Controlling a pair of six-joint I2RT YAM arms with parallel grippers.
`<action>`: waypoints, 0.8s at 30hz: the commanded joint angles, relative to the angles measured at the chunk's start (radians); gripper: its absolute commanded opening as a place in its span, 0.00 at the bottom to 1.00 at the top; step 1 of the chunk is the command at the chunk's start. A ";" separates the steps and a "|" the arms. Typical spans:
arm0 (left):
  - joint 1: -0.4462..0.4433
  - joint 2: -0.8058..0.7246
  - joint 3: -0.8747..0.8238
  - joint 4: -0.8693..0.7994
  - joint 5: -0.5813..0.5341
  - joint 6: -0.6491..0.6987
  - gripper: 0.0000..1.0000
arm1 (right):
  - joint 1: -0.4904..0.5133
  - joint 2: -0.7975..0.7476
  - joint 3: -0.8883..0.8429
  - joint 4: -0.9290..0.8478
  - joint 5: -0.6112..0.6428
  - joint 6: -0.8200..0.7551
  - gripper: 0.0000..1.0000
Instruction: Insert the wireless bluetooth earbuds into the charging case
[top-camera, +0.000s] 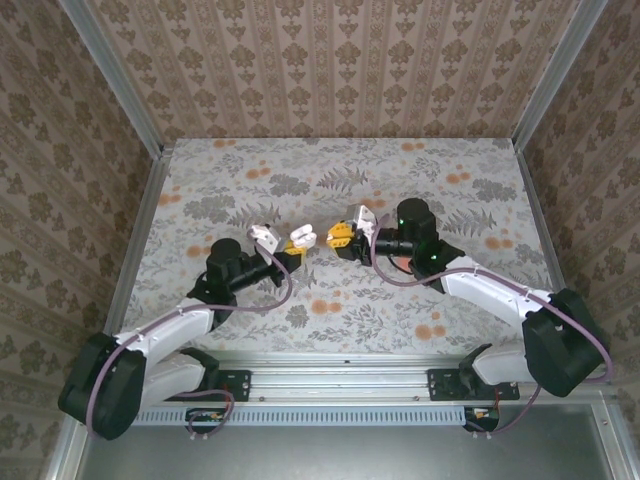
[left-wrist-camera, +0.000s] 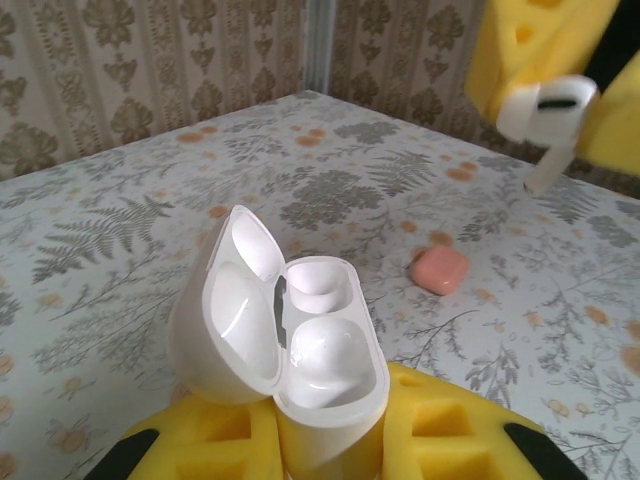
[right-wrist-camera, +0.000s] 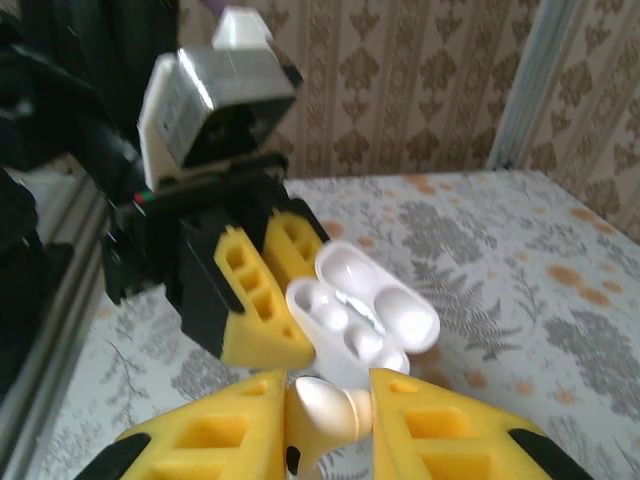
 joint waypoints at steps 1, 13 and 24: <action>-0.011 0.008 0.047 0.077 0.134 0.024 0.08 | -0.016 0.007 0.013 0.158 -0.132 0.109 0.24; -0.044 -0.004 0.054 0.128 0.213 0.081 0.08 | -0.029 0.057 0.049 0.285 -0.266 0.198 0.24; -0.051 -0.031 0.060 0.122 0.194 0.089 0.08 | -0.034 0.124 0.043 0.285 -0.262 0.190 0.24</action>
